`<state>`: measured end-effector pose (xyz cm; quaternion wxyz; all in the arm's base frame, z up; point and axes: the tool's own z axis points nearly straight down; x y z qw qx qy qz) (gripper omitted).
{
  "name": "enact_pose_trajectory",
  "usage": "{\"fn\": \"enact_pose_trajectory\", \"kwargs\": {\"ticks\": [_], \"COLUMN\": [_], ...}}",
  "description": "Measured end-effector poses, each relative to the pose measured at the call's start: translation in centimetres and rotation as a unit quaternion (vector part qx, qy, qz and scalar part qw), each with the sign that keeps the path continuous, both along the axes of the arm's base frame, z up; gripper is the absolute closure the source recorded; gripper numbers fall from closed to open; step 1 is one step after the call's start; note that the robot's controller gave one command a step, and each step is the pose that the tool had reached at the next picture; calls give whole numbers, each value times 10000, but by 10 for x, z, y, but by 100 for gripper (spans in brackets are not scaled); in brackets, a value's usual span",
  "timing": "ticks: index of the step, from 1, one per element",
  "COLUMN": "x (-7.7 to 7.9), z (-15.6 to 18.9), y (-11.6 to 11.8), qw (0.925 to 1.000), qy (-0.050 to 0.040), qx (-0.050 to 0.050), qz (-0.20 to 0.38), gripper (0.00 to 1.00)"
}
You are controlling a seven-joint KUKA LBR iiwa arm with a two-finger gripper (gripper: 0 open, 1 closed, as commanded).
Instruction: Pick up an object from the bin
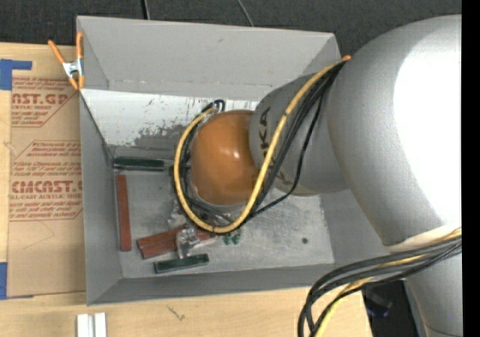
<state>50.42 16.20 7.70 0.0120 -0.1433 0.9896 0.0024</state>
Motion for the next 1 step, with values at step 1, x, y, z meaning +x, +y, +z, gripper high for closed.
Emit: {"fn": "enact_pose_trajectory", "kwargs": {"ticks": [1], "x": [17], "z": [181], "y": [-2], "qw": [9997], "qy": [65], "qx": [-30], "qz": [215], "gripper": [100]}}
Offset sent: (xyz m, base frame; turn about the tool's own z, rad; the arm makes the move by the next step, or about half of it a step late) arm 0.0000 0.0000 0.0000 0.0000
